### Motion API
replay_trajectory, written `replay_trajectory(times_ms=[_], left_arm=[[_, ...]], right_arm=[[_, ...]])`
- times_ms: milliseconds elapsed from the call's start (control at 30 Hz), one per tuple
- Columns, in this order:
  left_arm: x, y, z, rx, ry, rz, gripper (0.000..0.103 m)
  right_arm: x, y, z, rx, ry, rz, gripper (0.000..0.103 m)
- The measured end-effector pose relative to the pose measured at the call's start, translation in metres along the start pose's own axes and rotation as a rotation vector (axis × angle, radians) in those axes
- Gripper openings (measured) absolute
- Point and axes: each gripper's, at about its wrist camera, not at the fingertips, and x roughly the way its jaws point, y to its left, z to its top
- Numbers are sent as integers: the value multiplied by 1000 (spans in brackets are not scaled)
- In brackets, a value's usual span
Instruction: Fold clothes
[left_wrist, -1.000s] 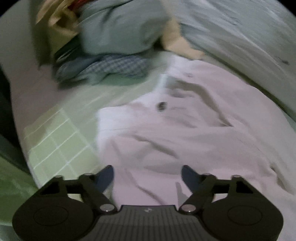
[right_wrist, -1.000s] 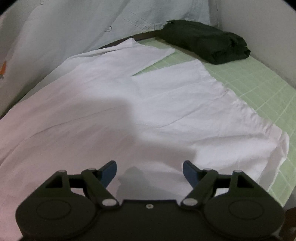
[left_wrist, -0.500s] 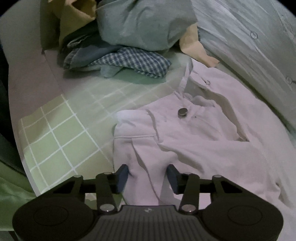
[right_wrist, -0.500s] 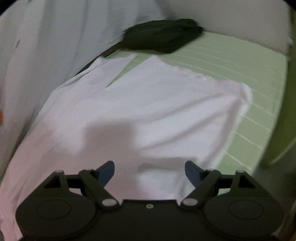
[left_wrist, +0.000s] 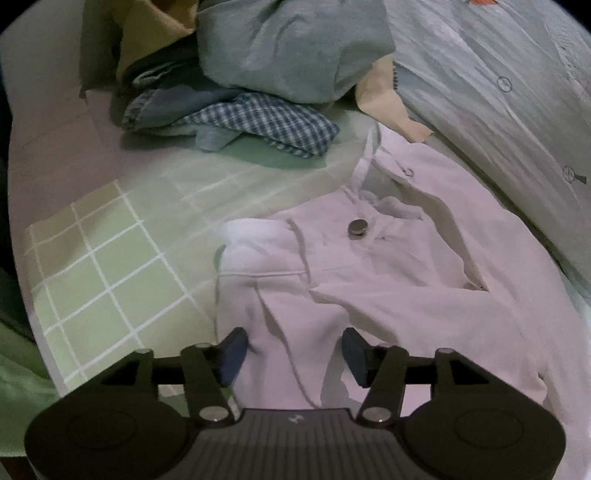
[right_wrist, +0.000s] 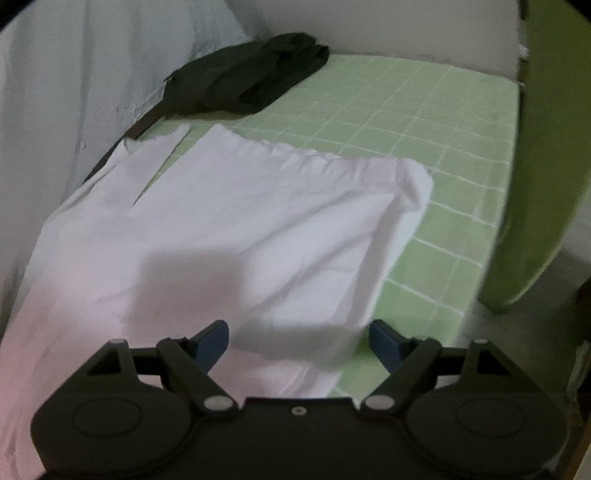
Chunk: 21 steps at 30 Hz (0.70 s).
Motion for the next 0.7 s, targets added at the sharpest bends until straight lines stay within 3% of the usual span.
replay_trajectory(times_ms=[67, 100, 133, 167, 200, 233, 400, 567, 700], left_arm=[[0, -2, -1, 2, -11, 3, 51], [0, -1, -2, -3, -20, 5, 43], [-1, 0, -2, 0, -22, 11, 22], [-3, 1, -2, 0, -27, 9, 17], [-5, 1, -2, -1, -33, 7, 14], [-8, 0, -3, 4, -45, 23, 9], [-36, -1, -8, 15, -135, 105, 7], [-46, 23, -27, 9, -107, 147, 7], [-58, 40, -40, 16, -91, 194, 7]], right_arm=[[3, 6, 2, -57, -1, -25, 82], [4, 11, 2, -86, -7, -36, 69], [3, 14, 3, -109, -15, -65, 49], [3, 17, 4, -131, -23, -95, 38], [1, 19, 5, -150, -29, -116, 17], [-1, 17, 7, -154, -39, -124, 7], [-10, 12, 10, -164, -46, -137, 4], [-18, 16, -1, -299, -47, -197, 3], [-20, 6, -4, -326, -17, -196, 3]])
